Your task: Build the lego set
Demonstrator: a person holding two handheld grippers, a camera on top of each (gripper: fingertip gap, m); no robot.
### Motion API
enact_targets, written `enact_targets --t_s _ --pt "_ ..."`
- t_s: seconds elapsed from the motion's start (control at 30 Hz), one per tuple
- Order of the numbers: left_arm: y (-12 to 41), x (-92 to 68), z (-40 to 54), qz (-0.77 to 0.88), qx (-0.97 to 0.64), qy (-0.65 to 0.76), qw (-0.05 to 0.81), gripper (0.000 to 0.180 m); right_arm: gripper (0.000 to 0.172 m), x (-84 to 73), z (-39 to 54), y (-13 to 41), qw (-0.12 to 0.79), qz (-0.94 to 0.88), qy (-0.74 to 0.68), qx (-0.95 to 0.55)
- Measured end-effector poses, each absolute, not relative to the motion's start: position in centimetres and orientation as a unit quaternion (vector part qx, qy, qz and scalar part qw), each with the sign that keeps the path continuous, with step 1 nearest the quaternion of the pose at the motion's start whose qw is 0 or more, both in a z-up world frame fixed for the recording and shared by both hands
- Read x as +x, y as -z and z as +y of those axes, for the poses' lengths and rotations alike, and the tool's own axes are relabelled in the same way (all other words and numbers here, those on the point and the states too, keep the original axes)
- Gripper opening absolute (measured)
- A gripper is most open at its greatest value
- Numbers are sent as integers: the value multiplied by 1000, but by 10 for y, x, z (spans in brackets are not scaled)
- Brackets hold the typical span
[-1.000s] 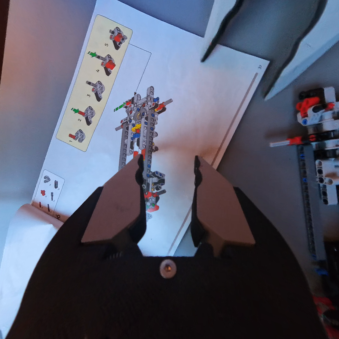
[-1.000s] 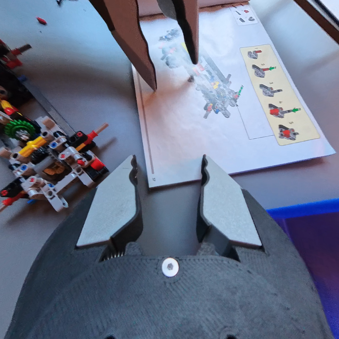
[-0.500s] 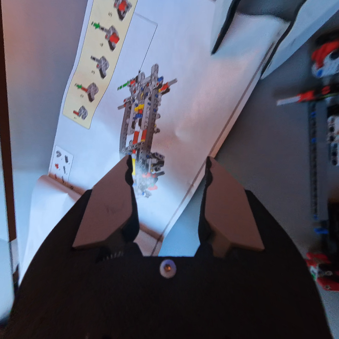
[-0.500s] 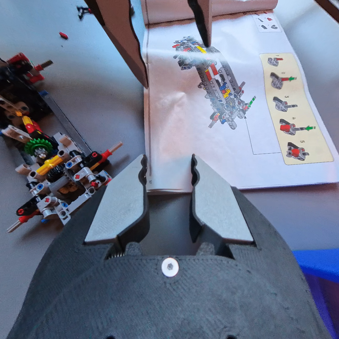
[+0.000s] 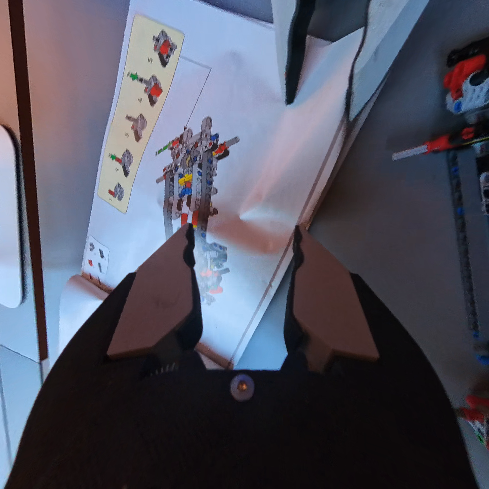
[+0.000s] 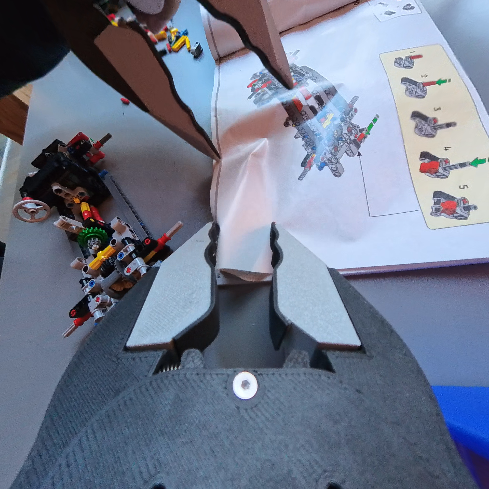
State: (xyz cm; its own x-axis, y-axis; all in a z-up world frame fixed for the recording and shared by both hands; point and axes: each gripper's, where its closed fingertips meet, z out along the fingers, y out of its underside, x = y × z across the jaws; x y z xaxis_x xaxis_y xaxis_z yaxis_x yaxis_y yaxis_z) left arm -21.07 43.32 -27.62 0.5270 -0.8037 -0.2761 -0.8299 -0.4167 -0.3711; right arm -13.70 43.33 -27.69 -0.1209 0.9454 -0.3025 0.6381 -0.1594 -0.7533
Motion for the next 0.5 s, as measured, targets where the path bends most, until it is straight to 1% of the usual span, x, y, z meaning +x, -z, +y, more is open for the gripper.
enact_targets --t_s 0.1,0.23,0.5 --pt "271 -203 439 494 -830 -40 256 75 35 -137 434 277 180 -618 -421 -640" --pt "268 -199 441 493 -829 -38 260 75 34 -137 434 277 172 -613 -427 -642" --pt "258 -184 439 497 -824 -7 274 75 32 -136 435 277 169 -611 -430 -643"
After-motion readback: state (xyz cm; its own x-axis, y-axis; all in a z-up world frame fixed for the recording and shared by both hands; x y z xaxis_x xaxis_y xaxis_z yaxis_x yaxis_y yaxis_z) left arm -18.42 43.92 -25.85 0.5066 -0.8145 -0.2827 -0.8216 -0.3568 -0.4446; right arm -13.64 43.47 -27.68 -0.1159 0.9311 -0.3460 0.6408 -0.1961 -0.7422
